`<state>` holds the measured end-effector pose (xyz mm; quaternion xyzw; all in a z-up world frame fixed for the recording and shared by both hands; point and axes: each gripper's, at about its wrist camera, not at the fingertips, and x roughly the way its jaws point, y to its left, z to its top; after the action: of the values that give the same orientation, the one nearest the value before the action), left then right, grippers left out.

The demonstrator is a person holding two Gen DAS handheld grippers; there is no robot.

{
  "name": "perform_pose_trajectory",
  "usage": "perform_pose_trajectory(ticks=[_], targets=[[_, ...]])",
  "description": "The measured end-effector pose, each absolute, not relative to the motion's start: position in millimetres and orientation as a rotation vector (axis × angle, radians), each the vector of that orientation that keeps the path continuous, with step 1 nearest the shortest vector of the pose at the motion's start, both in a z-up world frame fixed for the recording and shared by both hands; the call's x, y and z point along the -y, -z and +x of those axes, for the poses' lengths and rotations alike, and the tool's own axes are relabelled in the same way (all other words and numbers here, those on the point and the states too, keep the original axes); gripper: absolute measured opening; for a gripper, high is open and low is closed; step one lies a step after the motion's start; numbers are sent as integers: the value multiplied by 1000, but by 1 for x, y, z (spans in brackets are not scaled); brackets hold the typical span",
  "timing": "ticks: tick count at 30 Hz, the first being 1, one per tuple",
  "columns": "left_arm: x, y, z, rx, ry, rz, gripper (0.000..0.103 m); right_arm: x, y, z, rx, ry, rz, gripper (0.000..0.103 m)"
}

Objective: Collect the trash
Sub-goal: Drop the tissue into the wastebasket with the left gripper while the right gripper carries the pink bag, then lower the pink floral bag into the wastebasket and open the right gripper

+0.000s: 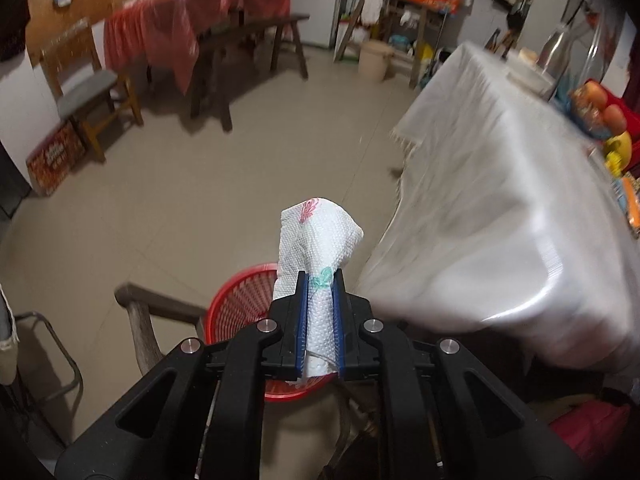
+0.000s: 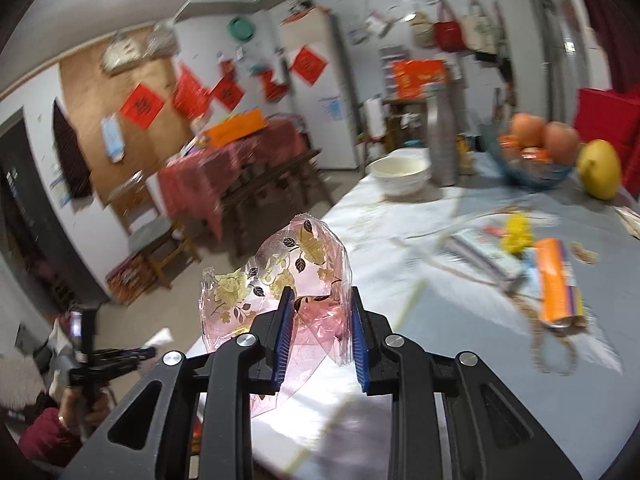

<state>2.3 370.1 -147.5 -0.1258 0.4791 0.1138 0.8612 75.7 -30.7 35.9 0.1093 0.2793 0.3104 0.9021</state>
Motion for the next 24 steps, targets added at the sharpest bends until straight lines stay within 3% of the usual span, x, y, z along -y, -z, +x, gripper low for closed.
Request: perform_pose_trajectory(ticks=[3, 5, 6, 7, 16, 24], targets=[[-378, 179, 4, -1065, -220, -302, 16, -1, -38, 74, -612, -697, 192, 27], [-383, 198, 5, -1103, -214, -325, 33, -22, -40, 71, -627, -729, 169, 27], [-386, 204, 5, -1115, -220, -337, 49, -32, -42, 68, -631, -744, 156, 27], [-387, 207, 5, -1118, -228, -345, 58, -40, -42, 66, -634, -755, 146, 27], [-415, 183, -7, -1038, -300, -344, 87, -105, -45, 49, -684, -862, 51, 27], [-465, 139, -33, -922, -496, -343, 95, -172, -39, 30, -736, -987, -61, 27]])
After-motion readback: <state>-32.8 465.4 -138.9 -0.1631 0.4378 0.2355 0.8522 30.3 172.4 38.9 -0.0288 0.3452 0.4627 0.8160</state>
